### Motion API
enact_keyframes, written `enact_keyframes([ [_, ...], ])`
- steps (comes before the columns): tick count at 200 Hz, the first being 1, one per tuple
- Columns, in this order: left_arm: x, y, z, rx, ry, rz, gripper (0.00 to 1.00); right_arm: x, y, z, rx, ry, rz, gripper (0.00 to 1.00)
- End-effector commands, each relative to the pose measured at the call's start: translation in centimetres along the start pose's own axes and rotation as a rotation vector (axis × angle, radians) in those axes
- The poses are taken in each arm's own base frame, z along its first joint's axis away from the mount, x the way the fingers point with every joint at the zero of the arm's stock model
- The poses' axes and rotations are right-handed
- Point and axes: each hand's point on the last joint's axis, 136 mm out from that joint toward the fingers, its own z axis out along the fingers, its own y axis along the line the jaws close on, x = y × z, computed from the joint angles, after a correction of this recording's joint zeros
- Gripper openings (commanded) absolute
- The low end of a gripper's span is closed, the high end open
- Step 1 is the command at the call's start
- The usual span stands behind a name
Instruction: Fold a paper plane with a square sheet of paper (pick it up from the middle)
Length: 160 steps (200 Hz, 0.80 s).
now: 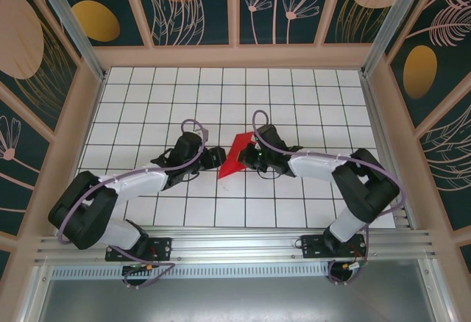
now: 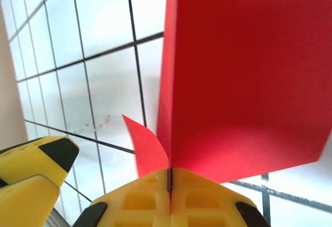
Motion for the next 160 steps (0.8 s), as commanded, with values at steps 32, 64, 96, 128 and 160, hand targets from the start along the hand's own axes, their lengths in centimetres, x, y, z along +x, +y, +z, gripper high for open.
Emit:
enact_keyframes([
  [32,-2.4,-4.3,-2.9,0.231,-0.204,0.246,0.83,-1.5,-1.5,-2.1,0.077,-0.110,0.176,0.00],
  [64,-2.3,-4.9,-3.8,0.292,-0.286,0.380,0.82,-2.2,-1.4,-2.6,0.064,-0.139,0.226,0.00],
  [96,-1.5,-4.2,-1.7,0.237,-0.235,0.485,0.78,-2.3,-1.6,-2.7,0.065,-0.139,0.260,0.00],
  [128,-0.6,-4.7,-0.8,0.250,-0.257,0.614,0.77,-2.5,-1.4,-2.7,0.055,-0.134,0.282,0.00],
  [160,0.0,-5.2,-0.2,0.271,-0.298,0.742,0.76,-2.6,-1.4,-2.7,0.045,-0.124,0.300,0.00],
])
